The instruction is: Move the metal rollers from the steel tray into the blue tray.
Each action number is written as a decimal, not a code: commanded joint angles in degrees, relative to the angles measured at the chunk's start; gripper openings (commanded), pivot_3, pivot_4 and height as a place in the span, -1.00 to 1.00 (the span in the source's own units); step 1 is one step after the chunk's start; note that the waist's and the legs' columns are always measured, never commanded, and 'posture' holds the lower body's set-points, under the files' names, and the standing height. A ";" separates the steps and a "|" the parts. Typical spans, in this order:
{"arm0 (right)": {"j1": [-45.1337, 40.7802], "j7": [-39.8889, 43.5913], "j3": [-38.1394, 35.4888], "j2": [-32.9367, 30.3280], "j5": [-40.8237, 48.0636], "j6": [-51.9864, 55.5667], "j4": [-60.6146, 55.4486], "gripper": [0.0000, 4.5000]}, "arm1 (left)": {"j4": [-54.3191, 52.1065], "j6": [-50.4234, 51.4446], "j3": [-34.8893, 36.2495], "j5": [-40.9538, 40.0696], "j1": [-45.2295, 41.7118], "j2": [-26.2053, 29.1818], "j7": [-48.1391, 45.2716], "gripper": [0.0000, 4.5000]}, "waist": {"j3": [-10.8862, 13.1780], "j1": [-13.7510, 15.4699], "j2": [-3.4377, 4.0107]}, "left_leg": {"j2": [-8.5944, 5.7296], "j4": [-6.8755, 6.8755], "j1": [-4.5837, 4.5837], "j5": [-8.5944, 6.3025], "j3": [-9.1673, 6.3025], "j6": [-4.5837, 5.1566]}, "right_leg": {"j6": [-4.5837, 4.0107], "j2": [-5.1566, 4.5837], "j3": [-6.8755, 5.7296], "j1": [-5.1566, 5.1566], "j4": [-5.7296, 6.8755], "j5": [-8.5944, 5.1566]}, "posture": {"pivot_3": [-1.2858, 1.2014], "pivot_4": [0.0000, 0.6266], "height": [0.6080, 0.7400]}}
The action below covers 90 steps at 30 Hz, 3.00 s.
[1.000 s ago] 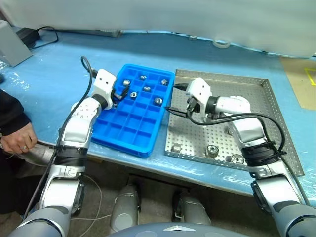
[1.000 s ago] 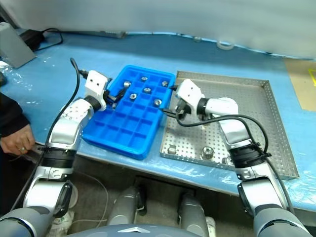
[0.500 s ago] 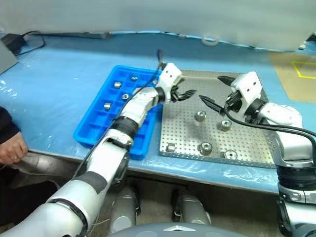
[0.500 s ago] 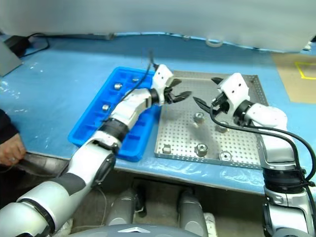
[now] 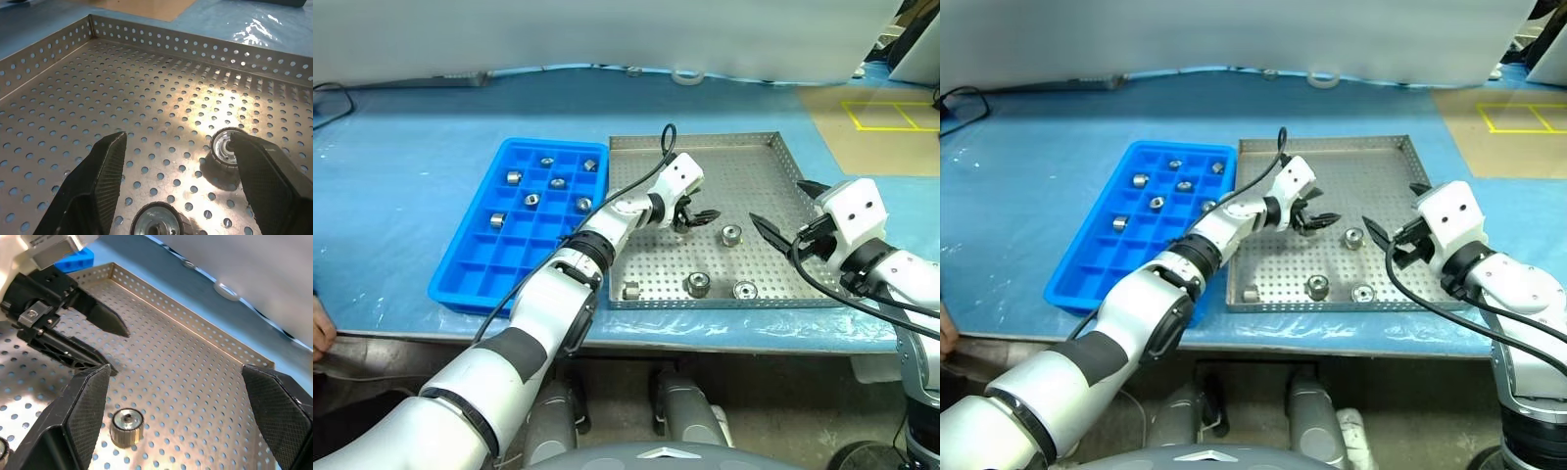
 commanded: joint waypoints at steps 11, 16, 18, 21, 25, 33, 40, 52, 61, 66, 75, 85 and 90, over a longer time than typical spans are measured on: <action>-0.20 -1.65 -0.08 -0.51 -0.26 -2.02 0.87 1.00 | 0.81 4.15 -0.27 3.43 -0.49 -1.40 3.55 0.59 | -0.03 -1.45 0.04 | 0.01 0.12 -0.63 -0.25 -0.02 0.44 | 0.04 -0.09 -0.28 -0.12 -0.54 0.08 | -0.44 -0.52 1.00; -1.09 -1.61 0.64 -0.33 0.04 -2.18 1.49 1.00 | 0.41 4.56 -1.01 4.61 0.60 -1.09 1.96 0.33 | -0.03 -1.39 0.05 | 0.00 0.20 -0.64 -0.26 -0.02 0.45 | 0.05 -0.11 -0.28 -0.11 -0.52 0.11 | -0.43 -0.52 1.00; -1.48 -1.66 0.99 -0.37 -0.16 -2.60 2.15 1.00 | 0.14 4.42 -1.41 5.01 1.06 -0.87 0.66 0.05 | -0.03 -1.37 0.05 | 0.00 0.22 -0.63 -0.26 -0.02 0.45 | 0.05 -0.12 -0.28 -0.09 -0.52 0.12 | -0.43 -0.52 1.00; -2.18 -1.76 1.41 -0.21 0.04 -3.03 2.77 1.00 | -0.19 4.17 -2.47 6.04 1.76 -0.26 -1.08 -0.21 | -0.05 -1.23 0.08 | 0.00 0.24 -0.63 -0.26 -0.03 0.45 | 0.05 -0.13 -0.28 -0.07 -0.52 0.13 | -0.42 -0.52 1.00; -3.04 -2.13 2.41 0.06 -0.09 -3.49 3.53 1.00 | -0.61 4.17 -2.56 6.32 2.15 0.60 -1.95 -0.23 | -0.06 -1.19 0.09 | 0.00 0.24 -0.60 -0.26 -0.03 0.45 | 0.04 -0.14 -0.28 -0.04 -0.51 0.13 | -0.41 -0.52 1.00; -4.18 -2.45 3.79 0.46 0.51 -4.12 4.04 1.00 | -5.50 0.42 1.44 1.83 3.26 2.75 -4.97 -0.23 | -0.06 -1.11 0.10 | 0.01 0.26 -0.58 -0.26 -0.03 0.45 | 0.03 -0.14 -0.28 -0.03 -0.49 0.15 | -0.39 -0.52 1.00; -8.42 0.20 8.36 0.77 1.57 -5.07 7.20 1.00 | -27.33 5.78 8.73 -10.77 9.94 7.60 -12.81 -0.23 | -0.06 -0.54 0.11 | 0.05 0.31 -0.63 -0.25 -0.04 0.46 | -0.04 -0.14 -0.30 -0.12 -0.34 0.19 | -0.30 -0.52 1.00; -28.08 13.63 23.71 6.12 4.65 -8.78 18.49 1.00 | -78.30 37.03 11.60 -26.12 35.52 20.02 -6.28 -0.23 | 0.06 5.01 0.21 | 0.25 0.43 -0.31 -0.05 -0.02 -0.09 | -0.14 -0.13 -0.28 -0.17 0.46 0.13 | -0.03 -0.52 1.00; -36.86 20.57 30.44 12.99 1.87 -18.70 33.79 1.00 | -83.73 32.34 16.23 -17.57 46.74 25.66 10.51 -0.23 | 0.09 10.31 0.16 | 0.26 -0.10 0.18 0.14 0.01 -0.57 | -0.15 -0.11 -0.20 0.00 0.44 0.13 | 0.15 -0.52 1.00; -40.34 23.20 31.85 14.72 0.00 -23.11 39.97 1.00 | -86.00 32.02 13.92 -16.97 52.57 25.93 11.96 -0.23 | 0.10 11.78 0.14 | 0.25 -0.13 0.01 0.14 0.01 -0.56 | -0.14 -0.11 -0.20 -0.11 0.40 0.12 | 0.17 -0.52 1.00; -40.44 24.47 31.69 15.07 -1.31 -23.98 40.89 1.00 | -86.34 30.92 14.38 -17.24 59.46 29.15 11.37 -0.23 | 0.12 12.03 0.09 | 0.32 -0.19 0.06 0.22 0.00 -0.70 | -0.15 -0.05 -0.20 -0.18 0.47 0.12 | 0.18 -0.52 1.00; -38.69 22.81 31.03 14.12 -2.68 -23.35 39.29 1.00 | -80.46 30.46 13.41 -16.49 53.44 27.11 14.88 -0.23 | 0.12 11.91 0.08 | 0.34 -0.38 0.17 0.33 -0.01 -0.87 | -0.15 0.00 -0.18 -0.19 0.48 0.12 | 0.14 -0.52 1.00; -37.85 21.90 30.52 13.38 -2.76 -22.82 38.23 1.00 | -79.20 30.60 12.50 -17.17 52.87 27.59 12.98 0.09 | 0.12 11.73 0.08 | 0.35 -0.39 0.17 0.33 0.00 -0.86 | -0.15 0.01 -0.18 -0.20 0.48 0.12 | 0.13 -0.52 1.00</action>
